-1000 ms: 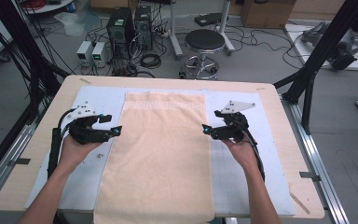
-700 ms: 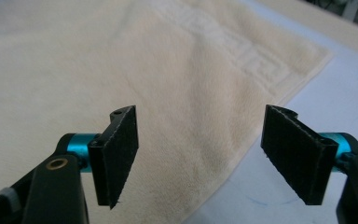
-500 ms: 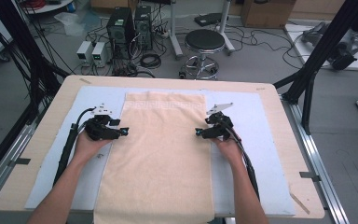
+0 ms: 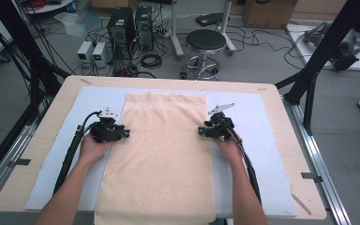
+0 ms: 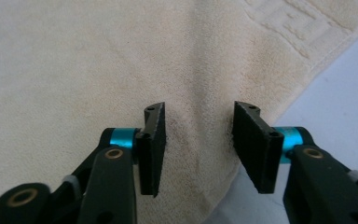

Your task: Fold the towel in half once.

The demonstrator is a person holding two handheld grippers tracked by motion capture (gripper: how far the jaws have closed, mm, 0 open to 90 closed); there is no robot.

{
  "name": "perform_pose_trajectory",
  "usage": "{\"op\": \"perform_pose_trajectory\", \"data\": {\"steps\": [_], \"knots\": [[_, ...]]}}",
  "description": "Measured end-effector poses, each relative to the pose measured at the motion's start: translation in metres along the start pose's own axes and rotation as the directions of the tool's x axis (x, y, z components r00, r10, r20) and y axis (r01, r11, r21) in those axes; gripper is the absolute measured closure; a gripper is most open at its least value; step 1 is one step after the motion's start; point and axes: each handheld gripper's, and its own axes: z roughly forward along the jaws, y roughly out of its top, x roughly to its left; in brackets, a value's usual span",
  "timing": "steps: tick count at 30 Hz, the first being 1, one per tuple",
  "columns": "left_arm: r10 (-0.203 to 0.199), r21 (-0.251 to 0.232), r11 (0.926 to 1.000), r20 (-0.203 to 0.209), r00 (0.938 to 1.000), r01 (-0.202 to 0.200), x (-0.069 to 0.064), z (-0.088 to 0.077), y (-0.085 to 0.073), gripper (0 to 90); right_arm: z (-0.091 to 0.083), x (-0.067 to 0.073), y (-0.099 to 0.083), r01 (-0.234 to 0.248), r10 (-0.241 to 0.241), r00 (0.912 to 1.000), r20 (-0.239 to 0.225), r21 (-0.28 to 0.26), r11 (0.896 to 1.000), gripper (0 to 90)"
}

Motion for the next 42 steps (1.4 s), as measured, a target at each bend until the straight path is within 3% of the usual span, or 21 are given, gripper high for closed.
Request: {"op": "perform_pose_trajectory", "data": {"steps": [4, 7, 10, 14, 20, 24, 25, 30, 36, 38, 42], "knots": [[0.009, -0.001, 1.0000, 0.009, 0.9999, -0.009, -0.002, 0.001, 0.001, 74.4, -0.001, -0.003, 0.000, -0.032, 0.032, 0.9993, -0.017, -0.001, 0.999, 74.7], [0.012, -0.002, 0.9999, 0.026, 0.9996, -0.012, -0.003, 0.000, 0.001, 81.1, -0.001, -0.002, 0.000, -0.024, 0.024, 0.9989, -0.041, 0.002, 1.000, 81.5], [0.017, 0.001, 0.9999, 0.036, 0.9992, -0.017, -0.001, -0.002, 0.001, 83.3, -0.002, -0.002, 0.001, -0.017, 0.018, 0.9985, -0.051, 0.005, 1.000, 83.1], [0.001, -0.028, 0.9996, 0.050, 0.9988, 0.000, 0.002, -0.009, 0.002, 83.8, -0.007, -0.003, 0.002, -0.021, 0.020, 0.9968, -0.077, -0.011, 1.000, 83.7], [-0.030, -0.117, 0.9924, 0.074, 0.9968, 0.038, 0.005, -0.024, 0.007, 84.1, -0.029, 0.001, 0.012, 0.007, -0.017, 0.9952, -0.096, -0.103, 0.995, 83.8], [-0.028, -0.163, 0.9857, 0.093, 0.9953, 0.043, 0.005, -0.035, 0.010, 84.1, -0.044, 0.001, 0.013, 0.000, -0.016, 0.9926, -0.120, -0.136, 0.991, 83.8], [-0.014, -0.167, 0.9855, 0.090, 0.9959, 0.029, 0.005, -0.038, 0.011, 84.1, -0.047, 0.002, 0.014, 0.009, -0.028, 0.9922, -0.121, -0.152, 0.988, 83.8], [-0.020, -0.210, 0.9769, 0.105, 0.9943, 0.042, 0.006, -0.051, 0.012, 84.1, -0.065, 0.011, 0.020, 0.040, -0.070, 0.9876, -0.141, -0.209, 0.977, 83.8], [0.044, -0.236, 0.9716, 0.107, 0.9933, -0.018, -0.005, -0.077, 0.011, 84.1, -0.087, 0.025, 0.021, 0.090, -0.131, 0.9790, -0.157, -0.243, 0.966, 83.7], [0.062, -0.271, 0.9620, 0.108, 0.9923, -0.030, -0.013, -0.089, 0.004, 84.2, -0.095, 0.035, 0.020, 0.112, -0.157, 0.9741, -0.163, -0.254, 0.961, 83.7], [0.102, -0.262, 0.9625, 0.107, 0.9890, -0.071, -0.026, -0.107, -0.020, 84.1, -0.110, 0.059, 0.007, 0.160, -0.216, 0.9589, -0.184, -0.278, 0.947, 83.5]]}}
